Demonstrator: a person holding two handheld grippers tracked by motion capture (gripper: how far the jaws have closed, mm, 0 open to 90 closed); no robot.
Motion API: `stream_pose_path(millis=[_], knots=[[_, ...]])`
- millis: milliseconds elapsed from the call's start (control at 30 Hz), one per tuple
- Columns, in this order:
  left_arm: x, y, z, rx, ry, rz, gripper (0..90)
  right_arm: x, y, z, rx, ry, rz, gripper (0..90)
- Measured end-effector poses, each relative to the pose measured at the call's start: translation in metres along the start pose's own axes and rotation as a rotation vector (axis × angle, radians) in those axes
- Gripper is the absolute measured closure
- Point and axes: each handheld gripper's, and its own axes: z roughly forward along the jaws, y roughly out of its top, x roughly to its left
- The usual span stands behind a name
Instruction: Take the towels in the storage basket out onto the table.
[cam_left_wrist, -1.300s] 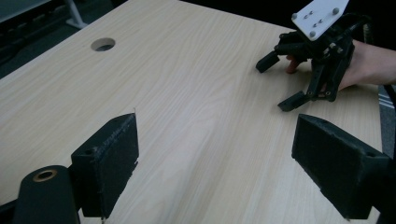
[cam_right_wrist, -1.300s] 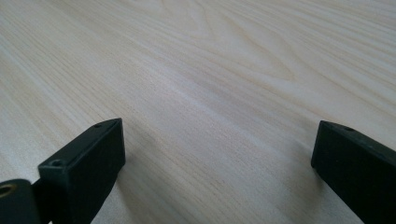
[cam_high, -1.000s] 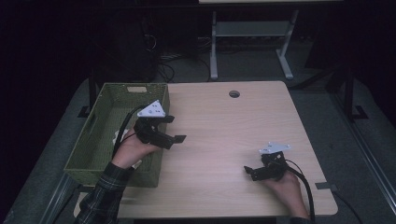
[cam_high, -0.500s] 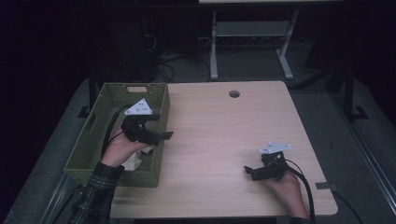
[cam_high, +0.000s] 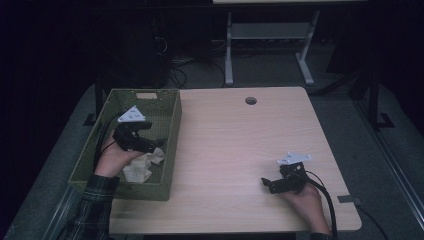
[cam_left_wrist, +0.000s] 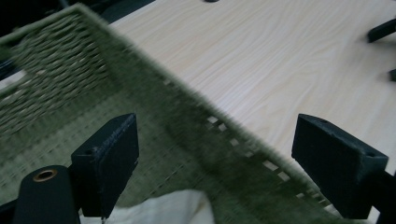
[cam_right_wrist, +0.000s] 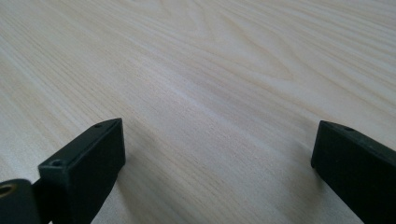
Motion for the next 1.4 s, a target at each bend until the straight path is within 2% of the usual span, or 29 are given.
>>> stream_pose_path(millis=[433, 700, 733, 933, 1067, 1167, 1333, 1400], knots=[[0.025, -0.022, -0.004, 0.073, 0.077, 0.004, 14.1, 0.0, 0.0, 0.0, 0.0, 0.0, 0.001, 2.5], [0.036, -0.034, -0.004, 0.099, 0.077, -0.018, 14.1, 0.0, 0.0, 0.0, 0.0, 0.0, 0.0, 2.5], [0.038, -0.039, -0.002, 0.125, 0.084, -0.023, 14.1, 0.0, 0.0, 0.0, 0.0, 0.0, 0.0, 2.5], [0.042, -0.047, 0.0, 0.148, 0.082, -0.038, 14.0, 0.0, 0.0, 0.0, 0.0, 0.0, 0.0, 2.5], [0.046, -0.053, 0.003, 0.157, 0.077, -0.059, 14.0, 0.0, 0.0, 0.0, 0.0, 0.0, 0.0, 2.5], [0.05, -0.059, 0.008, 0.184, 0.083, -0.083, 14.0, 0.0, 0.0, 0.0, 0.0, 0.0, 0.0, 2.5], [0.053, -0.062, 0.01, 0.194, 0.066, -0.108, 13.9, 0.0, 0.0, 0.0, 0.0, 0.0, 0.0, 2.5], [0.054, -0.064, 0.012, 0.231, 0.077, -0.114, 13.9, 0.0, 0.0, 0.0, 0.0, 0.0, -0.001, 2.5]])
